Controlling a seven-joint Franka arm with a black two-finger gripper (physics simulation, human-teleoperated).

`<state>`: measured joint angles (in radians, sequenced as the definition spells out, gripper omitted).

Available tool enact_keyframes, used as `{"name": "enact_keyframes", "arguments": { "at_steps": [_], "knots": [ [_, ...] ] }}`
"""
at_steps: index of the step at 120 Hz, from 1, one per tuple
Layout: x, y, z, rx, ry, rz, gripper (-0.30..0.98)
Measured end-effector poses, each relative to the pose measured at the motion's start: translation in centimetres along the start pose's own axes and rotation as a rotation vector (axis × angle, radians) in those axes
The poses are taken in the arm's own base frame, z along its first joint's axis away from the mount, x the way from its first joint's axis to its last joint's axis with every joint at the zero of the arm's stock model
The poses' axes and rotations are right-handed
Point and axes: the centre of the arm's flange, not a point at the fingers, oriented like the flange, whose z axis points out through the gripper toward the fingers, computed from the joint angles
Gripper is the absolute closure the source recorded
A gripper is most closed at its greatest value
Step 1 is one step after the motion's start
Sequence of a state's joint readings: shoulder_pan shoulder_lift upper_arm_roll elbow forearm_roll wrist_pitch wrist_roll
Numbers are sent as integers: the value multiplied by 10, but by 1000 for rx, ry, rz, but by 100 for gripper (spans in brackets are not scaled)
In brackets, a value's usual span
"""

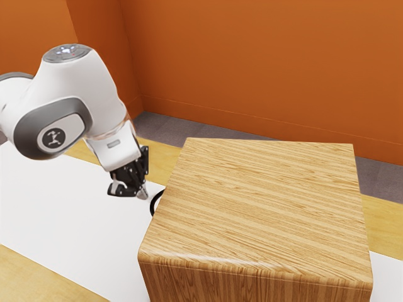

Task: Push the drawer handle with one arm to close the drawer

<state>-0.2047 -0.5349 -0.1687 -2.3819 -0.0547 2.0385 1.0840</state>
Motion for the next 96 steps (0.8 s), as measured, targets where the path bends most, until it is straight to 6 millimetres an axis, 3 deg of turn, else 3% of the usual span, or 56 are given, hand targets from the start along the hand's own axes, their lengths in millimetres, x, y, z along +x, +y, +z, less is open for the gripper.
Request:
{"name": "enact_keyframes", "arguments": {
  "at_steps": [26,57,96],
  "knots": [
    [-23,7,-14,1,-33,-48,65],
    [-51,7,-27,-17,-57,-116,25],
    [-110,2,-81,28,-36,-229,8]
  ]
}}
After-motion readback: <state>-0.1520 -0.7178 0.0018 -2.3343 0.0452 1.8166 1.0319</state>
